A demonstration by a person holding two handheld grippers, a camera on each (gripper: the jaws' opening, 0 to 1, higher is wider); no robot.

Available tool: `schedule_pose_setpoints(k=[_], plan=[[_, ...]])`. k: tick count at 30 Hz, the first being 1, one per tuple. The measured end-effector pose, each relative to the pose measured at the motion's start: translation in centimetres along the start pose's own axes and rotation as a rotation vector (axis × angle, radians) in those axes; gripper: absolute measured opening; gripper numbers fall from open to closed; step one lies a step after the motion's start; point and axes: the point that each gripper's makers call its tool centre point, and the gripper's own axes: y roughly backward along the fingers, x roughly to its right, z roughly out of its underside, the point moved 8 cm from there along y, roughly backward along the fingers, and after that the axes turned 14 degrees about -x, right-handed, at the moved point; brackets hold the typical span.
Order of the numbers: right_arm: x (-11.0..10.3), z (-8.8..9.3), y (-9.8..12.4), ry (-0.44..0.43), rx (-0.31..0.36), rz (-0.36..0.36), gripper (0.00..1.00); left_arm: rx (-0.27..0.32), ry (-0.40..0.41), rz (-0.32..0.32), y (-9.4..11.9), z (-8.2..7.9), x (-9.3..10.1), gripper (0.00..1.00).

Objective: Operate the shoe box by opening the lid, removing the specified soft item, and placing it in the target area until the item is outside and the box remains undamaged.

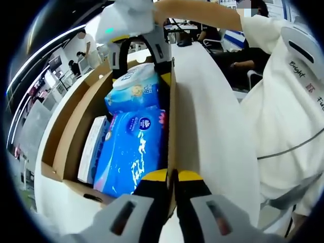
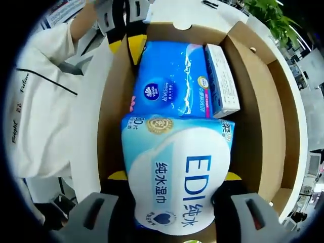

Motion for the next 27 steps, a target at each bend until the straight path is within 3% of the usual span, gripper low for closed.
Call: schedule_pose_setpoints(k=[7, 15, 20, 25, 27], plan=[[-0.6, -0.1, 1.0, -0.028, 0.123, -0.009, 0.62, -0.009, 0.01, 0.007, 0.0, 0.0, -0.1, 0.03], [-1.8, -1.5, 2.2, 0.059, 0.125, 0.006, 0.62, -0.007, 0.004, -0.005, -0.1, 0.0, 0.1, 0.03], [-1.5, -1.6, 2.1, 0.082, 0.041, 0.02, 0.62, -0.007, -0.002, -0.01, -0.1, 0.0, 0.0, 0.03], [-1.0, -1.9, 2.2, 0.179, 0.012, 0.096, 0.61, -0.004, 0.0, -0.012, 0.0, 0.0, 0.0, 0.04], [-1.4, -1.7, 2.4, 0.194, 0.012, 0.085, 0.61, -0.003, -0.002, -0.015, 0.0, 0.0, 0.0, 0.04]])
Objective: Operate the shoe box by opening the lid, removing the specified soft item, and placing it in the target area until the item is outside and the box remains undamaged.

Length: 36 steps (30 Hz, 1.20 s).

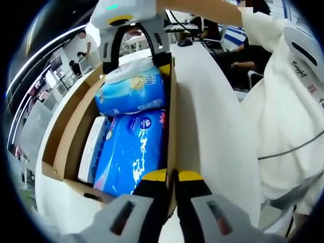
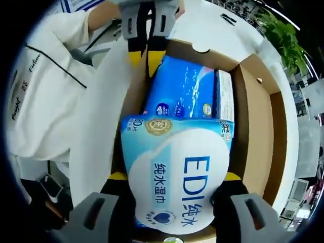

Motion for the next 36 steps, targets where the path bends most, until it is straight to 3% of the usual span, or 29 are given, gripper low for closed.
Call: schedule_pose_setpoints(k=[7, 9, 14, 17, 19, 21, 25, 29, 36], plan=[[0.6, 0.3, 0.7, -0.031, -0.059, -0.009, 0.61, -0.004, -0.004, 0.001, 0.0, -0.1, 0.0, 0.04], [0.2, 0.4, 0.9, 0.034, -0.059, 0.004, 0.61, -0.006, -0.001, -0.001, 0.0, 0.0, 0.0, 0.04], [0.3, 0.4, 1.4, 0.021, -0.077, -0.014, 0.6, -0.01, -0.006, -0.013, 0.0, -0.1, 0.1, 0.04], [0.4, 0.5, 2.2, 0.038, -0.089, 0.014, 0.6, -0.014, -0.006, -0.017, 0.0, 0.0, 0.0, 0.05], [0.7, 0.6, 2.7, 0.028, -0.075, 0.022, 0.6, -0.013, -0.005, -0.014, 0.0, 0.0, 0.0, 0.05], [0.5, 0.6, 3.4, -0.044, -0.075, 0.002, 0.6, -0.013, -0.008, -0.012, 0.0, 0.0, 0.0, 0.05], [0.4, 0.7, 4.0, 0.035, -0.088, 0.052, 0.6, -0.007, -0.014, -0.011, 0.0, 0.0, 0.0, 0.04], [0.0, 0.8, 3.8, 0.009, -0.129, 0.001, 0.6, -0.006, -0.005, -0.001, 0.0, 0.0, -0.1, 0.04], [-0.3, 0.7, 3.7, 0.012, -0.135, -0.011, 0.59, -0.01, 0.002, 0.009, 0.0, 0.0, -0.1, 0.04]])
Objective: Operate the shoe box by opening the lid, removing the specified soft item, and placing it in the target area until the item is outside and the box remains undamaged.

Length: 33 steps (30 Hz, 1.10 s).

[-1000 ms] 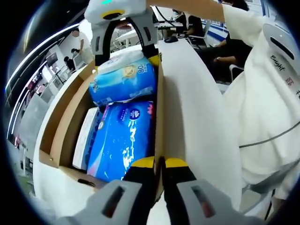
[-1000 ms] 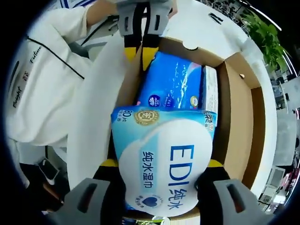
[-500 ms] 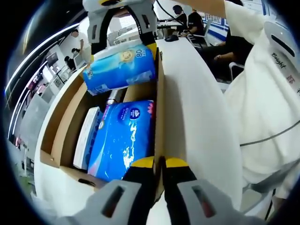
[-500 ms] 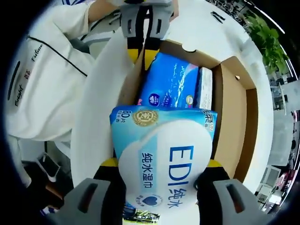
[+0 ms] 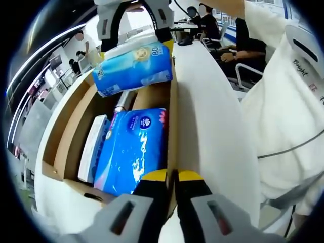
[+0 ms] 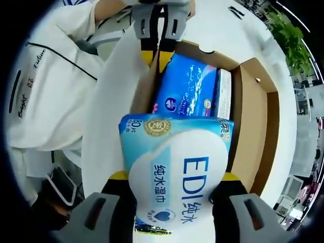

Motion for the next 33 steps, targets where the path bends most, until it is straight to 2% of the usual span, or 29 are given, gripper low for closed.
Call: schedule_pose_setpoints(k=[8, 13, 18, 19, 20, 27, 29, 33], plan=[[0.2, 0.6, 1.1, 0.017, -0.046, -0.015, 0.58, -0.001, -0.002, -0.003, 0.0, 0.0, 0.0, 0.04], [0.3, 0.8, 1.7, 0.016, -0.044, -0.009, 0.58, -0.001, -0.002, -0.006, 0.0, 0.0, 0.1, 0.04], [1.3, 1.3, 3.2, -0.009, -0.038, 0.065, 0.58, -0.001, -0.003, -0.007, 0.0, 0.0, 0.1, 0.04], [1.8, 1.3, 3.5, -0.019, -0.017, 0.123, 0.58, 0.0, -0.003, -0.006, 0.0, 0.0, 0.1, 0.04], [2.0, 1.4, 3.8, -0.024, -0.014, 0.145, 0.58, -0.001, -0.002, -0.006, 0.0, 0.0, 0.1, 0.04], [1.9, 1.7, 4.2, -0.021, -0.037, 0.125, 0.57, 0.0, -0.004, -0.007, 0.0, 0.0, 0.0, 0.04], [2.0, 1.8, 4.3, -0.023, -0.032, 0.145, 0.57, 0.002, -0.003, -0.008, 0.0, 0.0, 0.0, 0.04], [2.0, 2.7, 4.4, -0.027, -0.044, 0.144, 0.57, 0.004, -0.007, -0.012, 0.0, 0.0, 0.0, 0.04]])
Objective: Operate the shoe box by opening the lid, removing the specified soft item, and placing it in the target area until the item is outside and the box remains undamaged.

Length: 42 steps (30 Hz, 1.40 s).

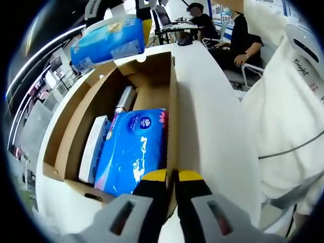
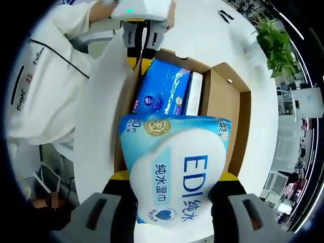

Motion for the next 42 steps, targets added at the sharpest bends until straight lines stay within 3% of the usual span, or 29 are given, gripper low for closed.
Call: schedule_pose_setpoints(k=[3, 13, 17, 18, 26, 36, 42], plan=[[-0.1, 0.9, -0.1, -0.045, -0.041, -0.006, 0.57, -0.001, 0.001, 0.002, 0.0, 0.0, 0.0, 0.04], [-0.9, 3.9, -0.6, -0.062, -0.064, -0.016, 0.57, 0.0, 0.002, 0.003, 0.0, 0.0, 0.0, 0.04], [-1.1, 4.9, -1.0, -0.066, -0.101, -0.018, 0.57, 0.003, 0.0, -0.001, 0.0, 0.1, 0.1, 0.04], [-1.0, 5.3, -1.1, -0.059, -0.121, 0.01, 0.57, 0.004, -0.002, -0.003, 0.0, 0.1, 0.1, 0.04], [-1.8, 7.6, -1.9, -0.08, -0.145, -0.035, 0.57, 0.002, -0.001, 0.001, 0.0, 0.1, 0.0, 0.04], [-2.7, 11.3, -3.0, -0.104, -0.152, -0.021, 0.57, 0.001, 0.003, 0.005, 0.0, 0.0, 0.0, 0.04], [-3.2, 12.5, -3.4, -0.101, -0.167, -0.022, 0.57, -0.002, 0.004, 0.004, 0.0, 0.0, 0.0, 0.04]])
